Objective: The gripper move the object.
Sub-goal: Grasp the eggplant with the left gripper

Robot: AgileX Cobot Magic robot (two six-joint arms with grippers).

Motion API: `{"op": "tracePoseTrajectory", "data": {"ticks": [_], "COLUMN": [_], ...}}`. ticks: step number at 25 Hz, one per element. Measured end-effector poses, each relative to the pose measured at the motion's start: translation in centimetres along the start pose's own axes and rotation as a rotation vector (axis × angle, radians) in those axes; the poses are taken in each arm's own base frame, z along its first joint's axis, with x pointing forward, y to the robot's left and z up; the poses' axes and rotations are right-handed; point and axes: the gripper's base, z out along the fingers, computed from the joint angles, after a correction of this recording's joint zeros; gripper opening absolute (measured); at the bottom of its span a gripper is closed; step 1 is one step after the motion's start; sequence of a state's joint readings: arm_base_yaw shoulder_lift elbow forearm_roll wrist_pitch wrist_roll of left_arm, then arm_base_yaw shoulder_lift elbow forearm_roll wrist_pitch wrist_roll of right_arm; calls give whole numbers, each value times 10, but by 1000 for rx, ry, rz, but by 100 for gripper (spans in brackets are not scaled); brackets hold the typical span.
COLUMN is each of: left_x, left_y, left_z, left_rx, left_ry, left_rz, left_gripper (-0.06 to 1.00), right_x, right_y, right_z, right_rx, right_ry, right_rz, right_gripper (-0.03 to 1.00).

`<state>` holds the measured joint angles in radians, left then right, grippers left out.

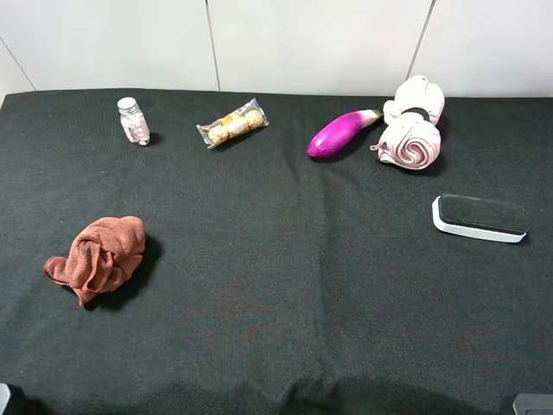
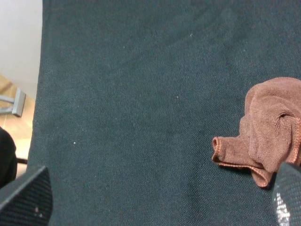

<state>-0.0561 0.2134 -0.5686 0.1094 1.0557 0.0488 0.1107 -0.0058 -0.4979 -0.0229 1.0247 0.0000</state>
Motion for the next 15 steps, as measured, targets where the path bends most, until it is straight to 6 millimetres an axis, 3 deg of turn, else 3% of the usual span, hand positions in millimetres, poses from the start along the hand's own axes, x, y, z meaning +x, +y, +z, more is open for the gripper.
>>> {"op": "tracePoseTrajectory", "data": {"ticks": [7, 15], "left_x": [-41, -91], "left_y": [2, 1], "left_z": [11, 38], "left_rx": [17, 56], "left_ry": [101, 233], "left_rz": [9, 15], "left_gripper": [99, 99], "right_x": [0, 0], "right_y": [0, 0], "right_z": [0, 0], "right_rx": [0, 0], "right_ry": [0, 0], "right_rz": [0, 0], "right_gripper": [69, 69]}}
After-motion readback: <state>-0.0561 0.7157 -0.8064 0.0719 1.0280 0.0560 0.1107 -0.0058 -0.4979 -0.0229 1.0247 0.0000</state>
